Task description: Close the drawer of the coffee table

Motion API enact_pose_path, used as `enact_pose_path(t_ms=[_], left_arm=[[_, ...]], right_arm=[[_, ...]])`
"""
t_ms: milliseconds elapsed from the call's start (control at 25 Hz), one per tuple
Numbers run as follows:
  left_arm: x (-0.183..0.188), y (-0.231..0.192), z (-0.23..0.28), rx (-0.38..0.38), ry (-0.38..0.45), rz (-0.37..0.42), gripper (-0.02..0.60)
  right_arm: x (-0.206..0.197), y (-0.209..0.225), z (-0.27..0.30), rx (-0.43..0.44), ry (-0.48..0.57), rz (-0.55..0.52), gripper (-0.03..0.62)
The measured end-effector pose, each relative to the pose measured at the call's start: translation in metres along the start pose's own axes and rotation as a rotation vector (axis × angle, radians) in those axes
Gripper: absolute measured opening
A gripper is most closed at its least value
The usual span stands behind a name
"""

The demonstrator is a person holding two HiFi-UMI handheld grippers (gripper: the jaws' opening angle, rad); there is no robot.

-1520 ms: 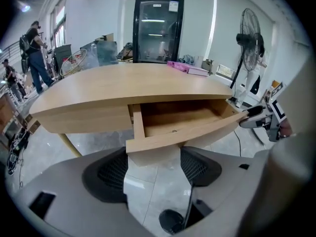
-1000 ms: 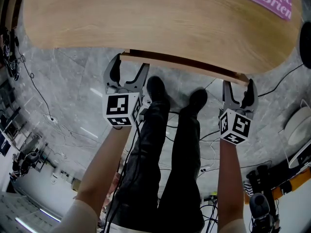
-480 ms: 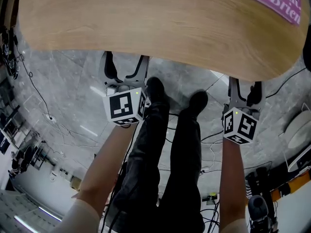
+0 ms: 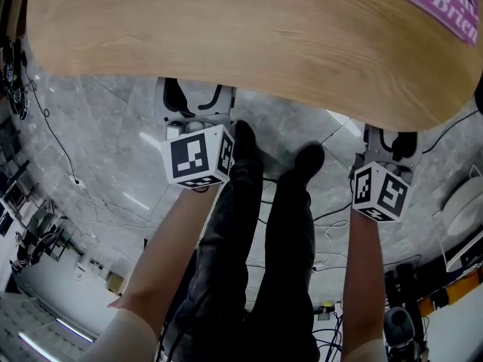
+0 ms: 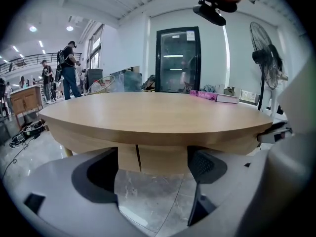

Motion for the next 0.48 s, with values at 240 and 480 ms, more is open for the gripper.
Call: enact_pose_path(t_ms=[240,480], left_arm=[[0.001,-0.002,0.002,-0.007,0.039,-0.007,0.422],[0.0032,-0.0026,0.0005,-0.008,0.03,0.023,0.422]], right_arm=[[0.0018,-0.0016,0.002,-0.002,0.044,-0.021,0.37],[0.0006,-0.0011,0.0017,-0.008,0.034,-0.047,0.37]])
Point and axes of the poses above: the fingertips, and each gripper's own axes: z forward along the fingers, y to its right, x out of its top, the point moved 6 cm from there along -z, backward along the fingers, and after that the axes turned 9 degrees about -y, right-handed, at the moved point
